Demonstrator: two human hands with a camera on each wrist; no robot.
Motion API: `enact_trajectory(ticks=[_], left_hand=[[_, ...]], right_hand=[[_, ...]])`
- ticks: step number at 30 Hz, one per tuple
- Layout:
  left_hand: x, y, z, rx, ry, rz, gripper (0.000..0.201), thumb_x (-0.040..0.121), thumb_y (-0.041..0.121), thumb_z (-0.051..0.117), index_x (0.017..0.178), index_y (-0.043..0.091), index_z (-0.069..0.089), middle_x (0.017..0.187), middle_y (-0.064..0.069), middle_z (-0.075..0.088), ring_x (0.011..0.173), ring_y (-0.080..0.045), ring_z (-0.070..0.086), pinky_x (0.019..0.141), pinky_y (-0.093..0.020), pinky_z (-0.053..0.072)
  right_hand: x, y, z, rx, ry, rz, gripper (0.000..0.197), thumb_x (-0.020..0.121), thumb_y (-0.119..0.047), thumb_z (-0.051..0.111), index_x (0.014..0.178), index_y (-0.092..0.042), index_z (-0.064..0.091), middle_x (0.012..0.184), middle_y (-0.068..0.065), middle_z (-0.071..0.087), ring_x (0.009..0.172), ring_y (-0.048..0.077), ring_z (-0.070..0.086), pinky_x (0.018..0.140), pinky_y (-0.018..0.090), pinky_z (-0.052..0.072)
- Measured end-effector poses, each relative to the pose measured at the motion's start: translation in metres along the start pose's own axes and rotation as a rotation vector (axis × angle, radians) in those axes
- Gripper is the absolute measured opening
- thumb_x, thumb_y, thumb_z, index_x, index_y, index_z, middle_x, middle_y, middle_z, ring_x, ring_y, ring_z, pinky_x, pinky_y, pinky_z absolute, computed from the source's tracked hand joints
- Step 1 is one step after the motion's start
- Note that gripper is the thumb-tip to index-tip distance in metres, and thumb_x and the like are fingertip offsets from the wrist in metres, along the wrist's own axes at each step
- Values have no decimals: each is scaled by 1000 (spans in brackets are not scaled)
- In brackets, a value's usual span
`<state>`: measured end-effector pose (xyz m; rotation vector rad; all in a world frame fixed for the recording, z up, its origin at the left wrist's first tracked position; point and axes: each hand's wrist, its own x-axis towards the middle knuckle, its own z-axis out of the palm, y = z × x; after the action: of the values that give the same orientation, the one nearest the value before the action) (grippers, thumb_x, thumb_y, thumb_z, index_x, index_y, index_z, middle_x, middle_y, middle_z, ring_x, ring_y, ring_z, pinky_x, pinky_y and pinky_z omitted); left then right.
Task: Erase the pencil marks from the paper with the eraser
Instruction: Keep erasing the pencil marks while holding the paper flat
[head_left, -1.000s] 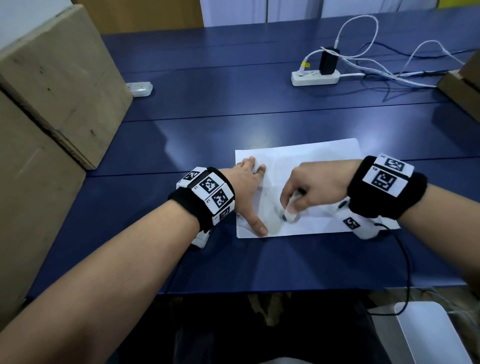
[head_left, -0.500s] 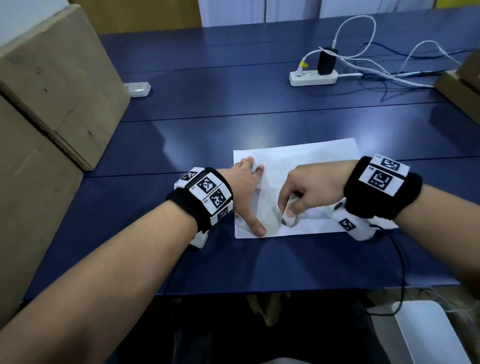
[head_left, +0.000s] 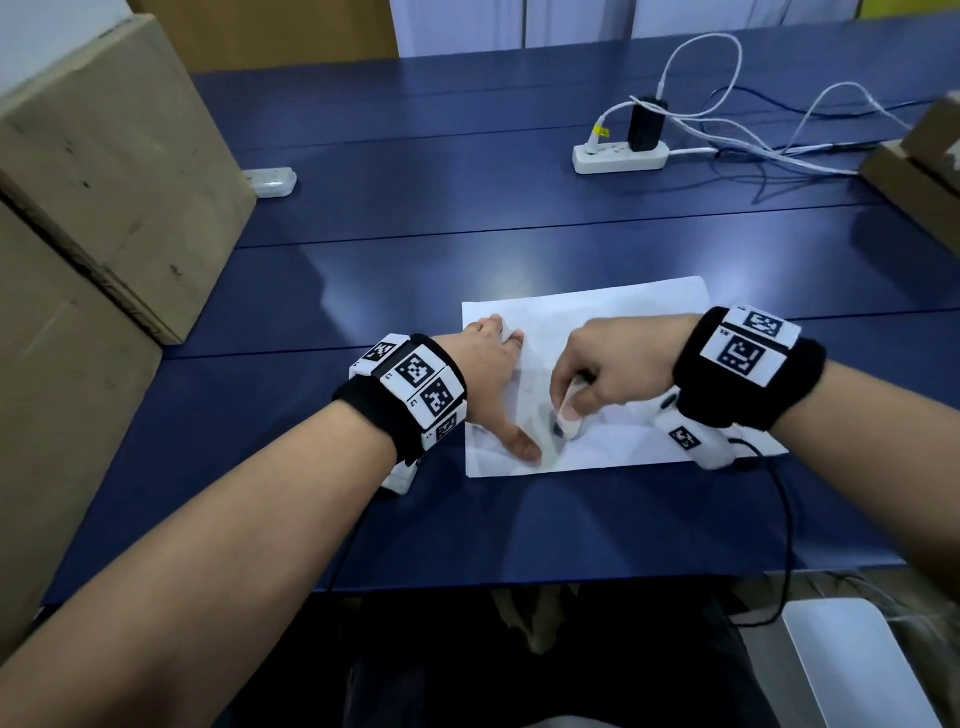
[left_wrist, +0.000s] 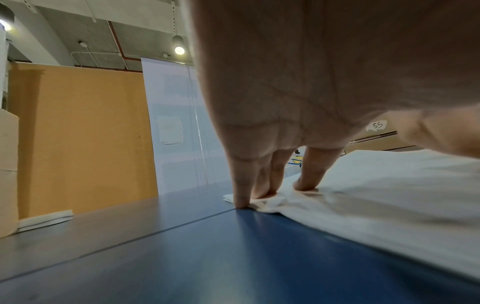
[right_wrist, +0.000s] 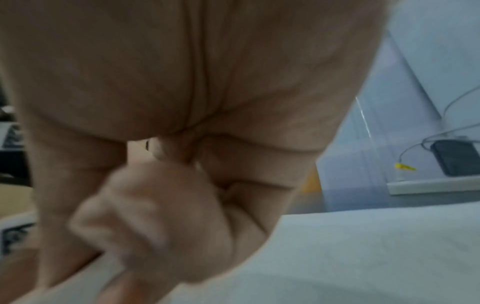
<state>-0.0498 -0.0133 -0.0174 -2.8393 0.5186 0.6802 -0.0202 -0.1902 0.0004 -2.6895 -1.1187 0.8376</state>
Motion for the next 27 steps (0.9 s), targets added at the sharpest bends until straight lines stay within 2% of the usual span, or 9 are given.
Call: enact_trajectory(ticks=[3,5,9,11,14,18,20,24,27], left_hand=[[-1,0,-1,-7,-1,5,149,45,88,68,155,7,9,154,-14,17,142,-30,24,111,-49,36],[-1,-1,-1,-13,-10,5,149,45,88,68,155,7,7,155,-14,15,144,-29,20,112,-49,34],[2,-2,3,-19,8,-6,152,39,91,67,154,9,10,154,-14,16,143,-29,22,109,-51,37],[3,-2,4,-10,7,-11,154,38,92,65,155,10,8,155,-14,14,144,-29,21,109,-50,38],[4,-1,3,-2,3,-1,152,41,90,67,155,9,8,154,-15,16,143,-30,23,110,-48,37],[4,-3,1,-23,13,11,148,39,90,69,151,8,18,149,-13,24,137,-28,30,105,-50,42],[5,-3,2,-18,13,10,150,38,90,68,152,8,16,149,-12,23,138,-28,29,106,-50,41],[7,-3,5,-9,10,0,157,36,93,65,156,10,5,155,-13,14,144,-28,21,110,-49,38],[7,-4,5,-10,4,-3,157,36,93,65,156,11,5,155,-13,15,144,-28,22,110,-49,38]], right_hand=[[10,12,-7,-38,254,122,17,87,-33,66,98,-23,73,79,-7,64,81,16,53,74,28,46],[11,16,-9,-23,313,162,19,87,-36,64,99,-23,72,80,-4,61,87,18,52,77,30,47],[0,3,-1,1,92,-8,11,86,-32,68,93,-27,74,62,-12,60,62,-2,55,58,9,38],[-4,-4,4,23,-49,-57,12,85,-34,69,94,-29,75,64,-8,64,58,-1,53,57,9,39],[3,2,1,18,46,-16,12,85,-34,69,94,-29,74,69,-8,66,63,0,55,61,10,40],[10,17,-6,19,293,139,10,89,-32,63,92,-26,70,79,-9,63,87,17,55,78,31,47],[7,14,-5,5,264,93,9,89,-31,62,91,-28,70,71,-16,57,77,10,56,73,27,44],[-6,-5,3,23,-59,-54,10,85,-32,69,94,-29,74,61,-10,60,57,-2,52,57,8,38],[-1,-2,1,-11,14,-38,13,85,-33,69,95,-28,74,69,-9,64,65,2,54,64,14,41]])
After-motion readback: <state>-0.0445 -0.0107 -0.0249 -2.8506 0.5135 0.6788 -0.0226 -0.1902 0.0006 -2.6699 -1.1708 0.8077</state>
